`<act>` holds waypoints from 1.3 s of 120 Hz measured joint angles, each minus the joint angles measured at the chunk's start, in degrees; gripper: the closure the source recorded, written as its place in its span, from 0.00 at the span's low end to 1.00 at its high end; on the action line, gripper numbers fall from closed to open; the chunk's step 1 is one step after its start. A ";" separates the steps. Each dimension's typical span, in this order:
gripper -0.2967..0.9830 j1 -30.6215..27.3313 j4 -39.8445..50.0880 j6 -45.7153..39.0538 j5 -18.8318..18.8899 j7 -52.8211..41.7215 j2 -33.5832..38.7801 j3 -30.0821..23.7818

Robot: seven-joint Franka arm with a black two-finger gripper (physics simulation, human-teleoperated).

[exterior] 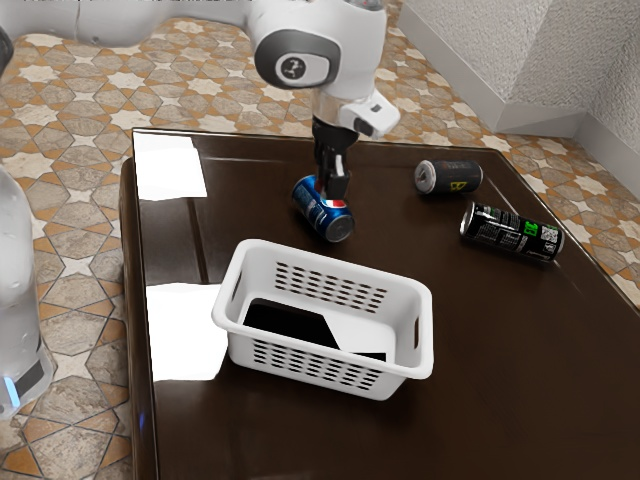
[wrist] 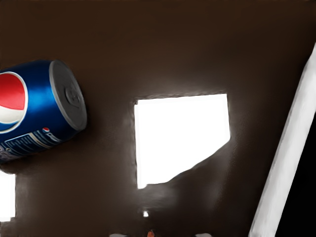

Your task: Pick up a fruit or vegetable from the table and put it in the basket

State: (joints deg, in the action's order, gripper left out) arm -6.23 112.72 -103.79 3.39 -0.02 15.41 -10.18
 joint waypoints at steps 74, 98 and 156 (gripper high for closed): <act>0.66 0.04 0.68 0.49 -0.43 -0.24 -0.18 -8.16; 0.44 0.00 0.63 0.28 -0.66 -0.37 -0.67 -8.59; 0.24 -3.93 -38.55 8.15 -2.07 0.18 -23.72 5.49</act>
State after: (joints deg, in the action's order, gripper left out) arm -10.16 74.17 -95.64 1.32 0.17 -8.31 -4.70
